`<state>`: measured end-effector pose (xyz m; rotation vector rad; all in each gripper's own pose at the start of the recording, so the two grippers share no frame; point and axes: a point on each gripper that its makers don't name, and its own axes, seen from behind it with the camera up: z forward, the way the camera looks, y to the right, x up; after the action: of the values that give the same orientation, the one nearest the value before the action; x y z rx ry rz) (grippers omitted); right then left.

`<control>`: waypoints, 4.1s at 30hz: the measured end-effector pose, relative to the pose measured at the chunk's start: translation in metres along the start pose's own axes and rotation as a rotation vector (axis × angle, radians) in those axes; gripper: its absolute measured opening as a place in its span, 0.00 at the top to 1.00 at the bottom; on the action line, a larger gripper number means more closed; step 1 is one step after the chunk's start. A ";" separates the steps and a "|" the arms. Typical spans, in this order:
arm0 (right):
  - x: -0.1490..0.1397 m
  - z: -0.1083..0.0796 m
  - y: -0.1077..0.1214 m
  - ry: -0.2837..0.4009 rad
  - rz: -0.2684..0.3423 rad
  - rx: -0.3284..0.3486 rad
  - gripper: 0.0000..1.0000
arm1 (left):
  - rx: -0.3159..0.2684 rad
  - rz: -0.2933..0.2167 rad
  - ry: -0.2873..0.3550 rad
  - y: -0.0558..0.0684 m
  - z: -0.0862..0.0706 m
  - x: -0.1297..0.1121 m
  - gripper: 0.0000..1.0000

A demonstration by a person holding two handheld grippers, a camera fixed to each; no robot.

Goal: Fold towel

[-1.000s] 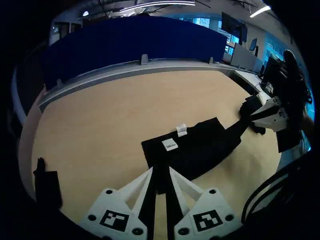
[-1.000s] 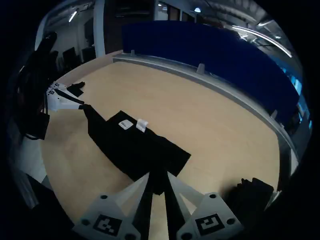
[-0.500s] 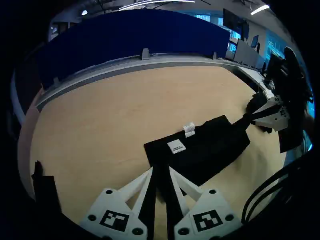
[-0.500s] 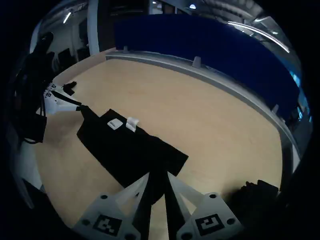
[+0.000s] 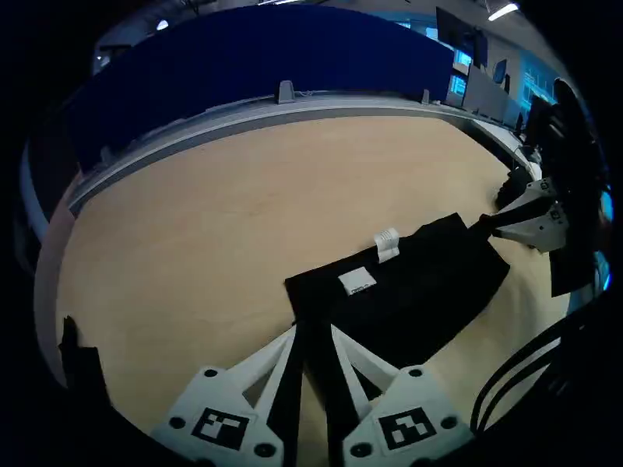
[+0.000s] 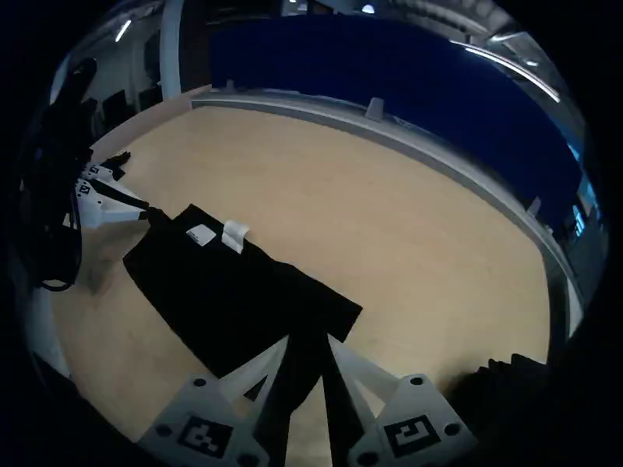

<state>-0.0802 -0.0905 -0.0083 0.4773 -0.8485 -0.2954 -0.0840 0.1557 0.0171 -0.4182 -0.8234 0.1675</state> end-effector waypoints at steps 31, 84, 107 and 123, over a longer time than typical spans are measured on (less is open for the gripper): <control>0.001 -0.008 0.016 0.028 0.056 -0.078 0.00 | 0.043 0.014 0.018 -0.012 -0.003 0.006 0.03; -0.062 -0.015 -0.021 -0.091 -0.148 0.111 0.30 | 0.284 -0.272 0.011 -0.046 -0.144 -0.099 0.03; -0.067 -0.005 -0.025 -0.127 -0.134 0.150 0.92 | 0.295 -0.295 -0.002 -0.043 -0.158 -0.118 0.03; -0.038 -0.021 -0.026 -0.089 -0.212 0.136 0.96 | 0.305 -0.312 0.007 -0.047 -0.163 -0.118 0.03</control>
<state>-0.0893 -0.0901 -0.0576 0.6868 -0.9097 -0.4584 -0.0428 0.0288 -0.1410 -0.0016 -0.8304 -0.0001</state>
